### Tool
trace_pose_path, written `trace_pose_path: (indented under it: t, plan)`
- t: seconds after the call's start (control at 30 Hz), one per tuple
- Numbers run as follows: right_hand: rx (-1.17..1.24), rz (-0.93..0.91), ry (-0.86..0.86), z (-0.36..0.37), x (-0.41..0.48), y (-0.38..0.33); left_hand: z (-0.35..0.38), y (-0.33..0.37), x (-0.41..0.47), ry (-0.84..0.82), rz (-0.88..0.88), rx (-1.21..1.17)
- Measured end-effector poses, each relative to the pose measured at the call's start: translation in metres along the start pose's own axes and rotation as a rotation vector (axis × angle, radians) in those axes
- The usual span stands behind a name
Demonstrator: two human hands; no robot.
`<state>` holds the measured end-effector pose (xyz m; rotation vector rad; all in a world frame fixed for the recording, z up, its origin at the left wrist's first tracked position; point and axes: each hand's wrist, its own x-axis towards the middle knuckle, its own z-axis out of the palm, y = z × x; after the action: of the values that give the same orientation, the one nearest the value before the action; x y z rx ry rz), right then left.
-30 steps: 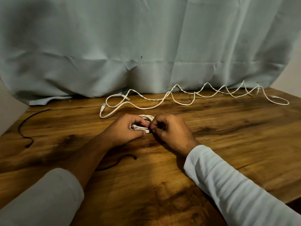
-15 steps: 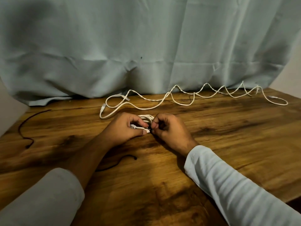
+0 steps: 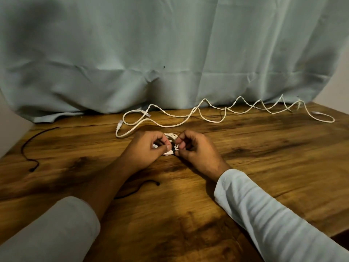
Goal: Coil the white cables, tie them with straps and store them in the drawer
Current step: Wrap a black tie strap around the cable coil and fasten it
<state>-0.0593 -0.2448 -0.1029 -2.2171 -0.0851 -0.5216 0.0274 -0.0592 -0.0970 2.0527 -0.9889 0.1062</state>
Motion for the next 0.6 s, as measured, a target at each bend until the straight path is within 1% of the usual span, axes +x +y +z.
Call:
trace_pose_path:
  t: [0.1, 0.33, 0.6]
  plan:
    - [0.022, 0.009, -0.006, 0.000, 0.001, 0.001, 0.000, 0.001, 0.000, -0.014, 0.002, 0.021]
    - [0.020, 0.033, -0.018, -0.003, 0.002, 0.000, -0.011, 0.001, -0.001, -0.131, -0.065, -0.086]
    - [0.036, 0.034, -0.016, -0.001, 0.004, 0.004, -0.010, -0.002, 0.003, -0.097, -0.089, -0.056]
